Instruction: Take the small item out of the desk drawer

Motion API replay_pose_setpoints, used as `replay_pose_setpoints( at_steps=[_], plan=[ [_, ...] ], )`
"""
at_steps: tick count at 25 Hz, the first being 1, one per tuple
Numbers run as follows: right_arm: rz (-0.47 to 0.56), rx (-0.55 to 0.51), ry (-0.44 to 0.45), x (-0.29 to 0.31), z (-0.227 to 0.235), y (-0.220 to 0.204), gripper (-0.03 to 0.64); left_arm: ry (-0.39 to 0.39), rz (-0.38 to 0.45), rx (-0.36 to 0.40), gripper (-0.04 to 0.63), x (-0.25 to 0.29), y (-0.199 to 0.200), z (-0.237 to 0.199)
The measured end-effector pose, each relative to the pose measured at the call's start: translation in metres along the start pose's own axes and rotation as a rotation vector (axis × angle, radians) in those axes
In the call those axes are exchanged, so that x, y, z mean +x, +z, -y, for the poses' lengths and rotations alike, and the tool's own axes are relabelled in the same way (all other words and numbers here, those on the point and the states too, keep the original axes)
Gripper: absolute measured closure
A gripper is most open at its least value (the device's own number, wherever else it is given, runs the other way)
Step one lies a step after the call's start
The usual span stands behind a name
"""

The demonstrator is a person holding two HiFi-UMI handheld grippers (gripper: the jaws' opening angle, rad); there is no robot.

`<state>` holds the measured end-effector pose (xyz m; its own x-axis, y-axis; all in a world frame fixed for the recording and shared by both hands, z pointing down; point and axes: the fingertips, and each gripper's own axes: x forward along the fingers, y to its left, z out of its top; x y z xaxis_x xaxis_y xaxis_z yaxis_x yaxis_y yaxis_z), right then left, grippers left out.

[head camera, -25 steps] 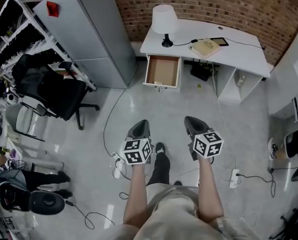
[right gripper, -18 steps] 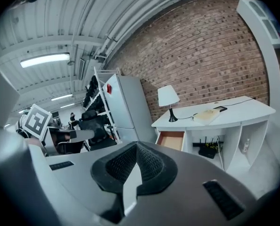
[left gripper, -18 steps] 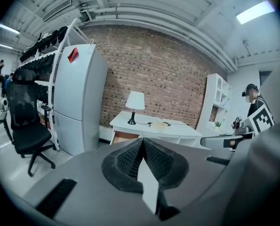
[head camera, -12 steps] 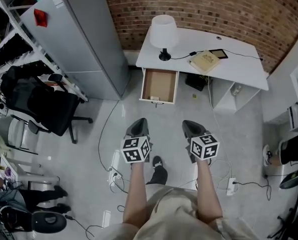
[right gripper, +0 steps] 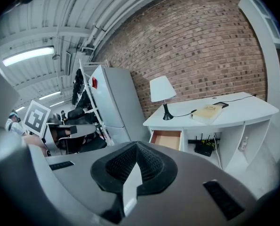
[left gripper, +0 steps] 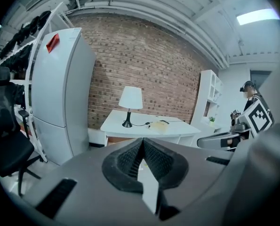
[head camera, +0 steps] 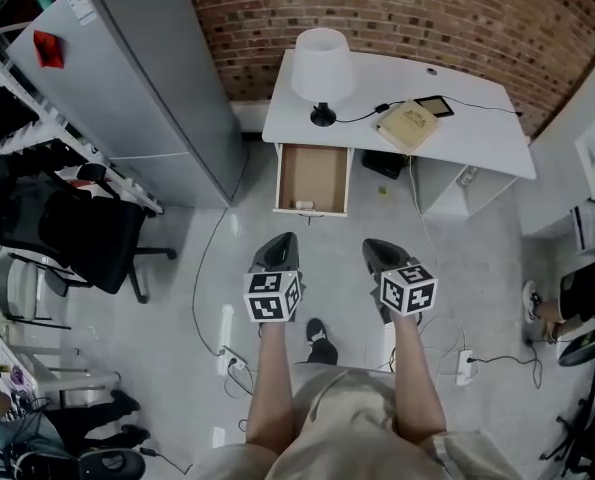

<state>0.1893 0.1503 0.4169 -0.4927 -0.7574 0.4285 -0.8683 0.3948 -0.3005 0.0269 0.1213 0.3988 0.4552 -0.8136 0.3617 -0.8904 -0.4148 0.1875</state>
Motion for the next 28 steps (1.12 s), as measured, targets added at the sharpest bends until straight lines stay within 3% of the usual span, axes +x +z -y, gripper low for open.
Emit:
replay_pose_setpoints(
  at_steps=[10, 17, 22, 28],
  plan=[
    [-0.018, 0.007, -0.045, 0.055, 0.013, 0.016, 0.594, -0.036, -0.007, 0.003, 0.578, 0.036, 0.013, -0.048],
    [-0.042, -0.001, -0.053, 0.069, 0.019, 0.009, 0.594, -0.018, -0.015, -0.03, 0.578, 0.041, 0.003, -0.07],
    [-0.064, -0.031, -0.021, 0.091, 0.017, 0.011, 0.594, 0.001, -0.007, -0.042, 0.578, 0.054, 0.008, -0.082],
    [-0.056, -0.046, 0.063, 0.138, 0.019, 0.041, 0.594, 0.002, -0.024, 0.002, 0.578, 0.09, 0.018, -0.093]
  ],
)
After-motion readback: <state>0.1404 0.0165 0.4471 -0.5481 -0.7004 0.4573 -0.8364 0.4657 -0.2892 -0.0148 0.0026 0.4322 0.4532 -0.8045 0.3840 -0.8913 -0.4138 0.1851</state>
